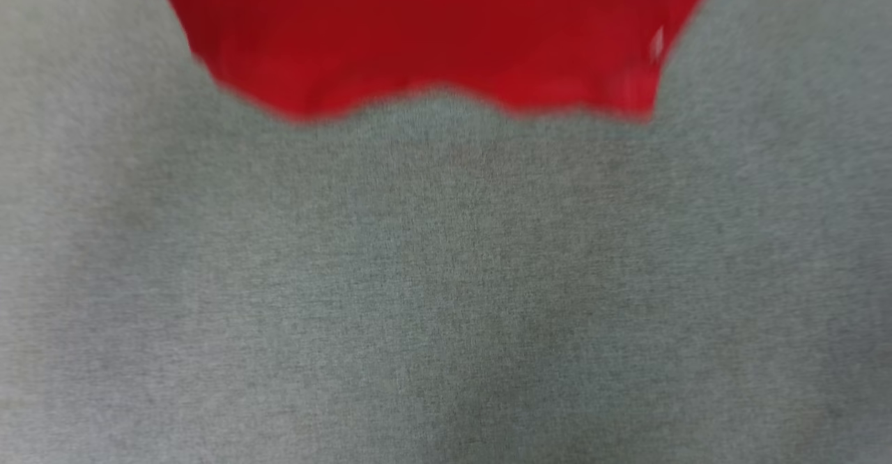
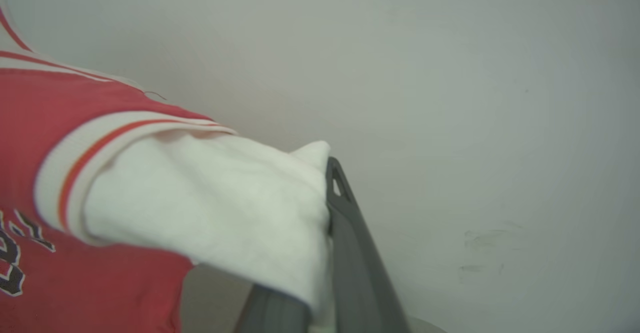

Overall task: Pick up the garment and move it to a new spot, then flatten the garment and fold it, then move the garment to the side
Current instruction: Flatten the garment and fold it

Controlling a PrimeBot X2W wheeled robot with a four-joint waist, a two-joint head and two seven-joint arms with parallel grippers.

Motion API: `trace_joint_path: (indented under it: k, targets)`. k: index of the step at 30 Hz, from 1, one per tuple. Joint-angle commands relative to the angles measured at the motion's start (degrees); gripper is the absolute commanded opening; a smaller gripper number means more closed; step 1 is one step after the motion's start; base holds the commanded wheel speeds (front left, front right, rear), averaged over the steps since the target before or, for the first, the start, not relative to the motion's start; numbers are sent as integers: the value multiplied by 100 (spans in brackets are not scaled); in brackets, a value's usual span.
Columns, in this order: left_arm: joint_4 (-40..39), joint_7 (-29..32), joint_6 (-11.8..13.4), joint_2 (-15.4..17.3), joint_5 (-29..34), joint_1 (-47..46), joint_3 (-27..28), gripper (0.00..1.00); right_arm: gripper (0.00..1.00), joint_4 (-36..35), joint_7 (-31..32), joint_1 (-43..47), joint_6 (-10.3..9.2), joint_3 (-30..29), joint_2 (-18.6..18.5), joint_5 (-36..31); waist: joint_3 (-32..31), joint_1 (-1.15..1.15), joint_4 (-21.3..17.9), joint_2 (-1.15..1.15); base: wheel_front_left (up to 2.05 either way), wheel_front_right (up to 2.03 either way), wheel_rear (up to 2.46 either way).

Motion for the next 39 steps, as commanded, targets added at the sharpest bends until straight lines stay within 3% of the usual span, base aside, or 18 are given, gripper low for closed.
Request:
trace_joint_path:
  k: [1, 9, 16, 22, 28, 39]
  targets:
    - [232, -62, -55, -102, 76, -337, -53, 0, 0, 200, -114, -279, -4, -9, 45, -98, 456, -1, 26, 0, 0, 0, 0]
    - [1640, -468, -307, -557, 290, -1849, -308, 0, 0, 1582, -716, -1663, -4, -178, 436, -897, 1101, -1, 60, 0, 0, 0, 0]
    - [2396, -1027, -544, -989, 326, -1806, -576, 0, 0, 2453, -1373, -2050, -4, -130, 591, -1396, 1395, -1, 169, 0, 0, 0, 0]
    - [2625, -1459, -560, -1356, 224, -949, -785, 0, 0, 2884, -1683, -1428, -4, 162, 674, -1367, 1352, -1, 272, 0, 0, 0, 0]
    - [2549, -1705, -535, -1521, 101, 323, -1003, 0, 0, 3142, -1878, -354, -4, 342, 701, -1163, 1050, -1, 283, 0, 0, 0, 0]
    - [1928, -1771, -350, -1334, -208, 3039, -1289, 0, 0, 2703, -1969, 1753, -4, 838, 493, -372, 55, -1, 258, 0, 0, 0, 0]
